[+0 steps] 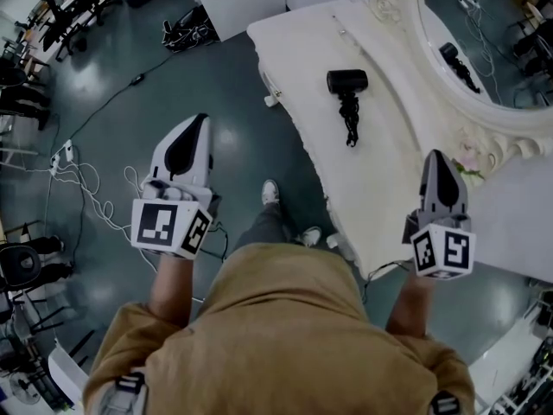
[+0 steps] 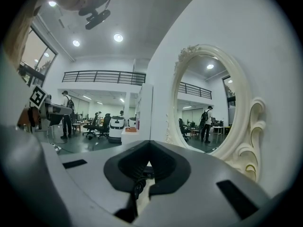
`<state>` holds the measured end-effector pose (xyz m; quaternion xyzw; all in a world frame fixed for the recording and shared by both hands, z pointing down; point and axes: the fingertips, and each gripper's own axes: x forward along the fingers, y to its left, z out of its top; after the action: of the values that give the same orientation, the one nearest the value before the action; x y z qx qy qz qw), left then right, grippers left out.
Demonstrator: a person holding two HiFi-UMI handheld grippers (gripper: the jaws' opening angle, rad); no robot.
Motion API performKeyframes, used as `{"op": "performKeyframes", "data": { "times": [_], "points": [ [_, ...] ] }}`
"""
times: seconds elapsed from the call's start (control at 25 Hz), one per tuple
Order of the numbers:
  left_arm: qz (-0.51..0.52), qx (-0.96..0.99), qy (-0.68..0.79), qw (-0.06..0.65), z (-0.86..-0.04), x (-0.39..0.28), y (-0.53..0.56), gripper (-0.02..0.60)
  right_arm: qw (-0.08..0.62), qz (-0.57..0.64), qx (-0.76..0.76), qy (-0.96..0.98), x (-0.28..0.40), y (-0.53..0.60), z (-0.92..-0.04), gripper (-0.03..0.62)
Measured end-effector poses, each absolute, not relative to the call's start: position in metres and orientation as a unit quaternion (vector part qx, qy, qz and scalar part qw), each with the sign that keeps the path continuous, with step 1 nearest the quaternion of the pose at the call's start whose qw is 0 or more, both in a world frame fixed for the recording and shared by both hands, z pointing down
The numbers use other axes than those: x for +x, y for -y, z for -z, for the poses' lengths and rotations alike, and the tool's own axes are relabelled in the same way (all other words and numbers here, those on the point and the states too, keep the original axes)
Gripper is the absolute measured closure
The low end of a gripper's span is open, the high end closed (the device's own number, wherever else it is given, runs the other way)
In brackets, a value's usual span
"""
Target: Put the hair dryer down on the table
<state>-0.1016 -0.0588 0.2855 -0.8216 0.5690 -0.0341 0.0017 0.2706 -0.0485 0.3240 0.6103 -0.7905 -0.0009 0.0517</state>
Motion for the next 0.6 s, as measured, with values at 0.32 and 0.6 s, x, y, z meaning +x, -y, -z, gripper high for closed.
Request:
{"op": "performKeyframes", "data": {
  "times": [0.32,0.6],
  "points": [
    [0.028,-0.822,-0.569,-0.001,-0.285,-0.106,0.061,0.577,0.048,0.007,0.609,0.792,0.264,0.05,-0.314,0.591],
    [0.028,-0.82,-0.572,-0.002,-0.284,-0.109,0.062,0.577,0.037,0.004,0.608,0.793,0.262,0.05,-0.306,0.591]
  ]
}}
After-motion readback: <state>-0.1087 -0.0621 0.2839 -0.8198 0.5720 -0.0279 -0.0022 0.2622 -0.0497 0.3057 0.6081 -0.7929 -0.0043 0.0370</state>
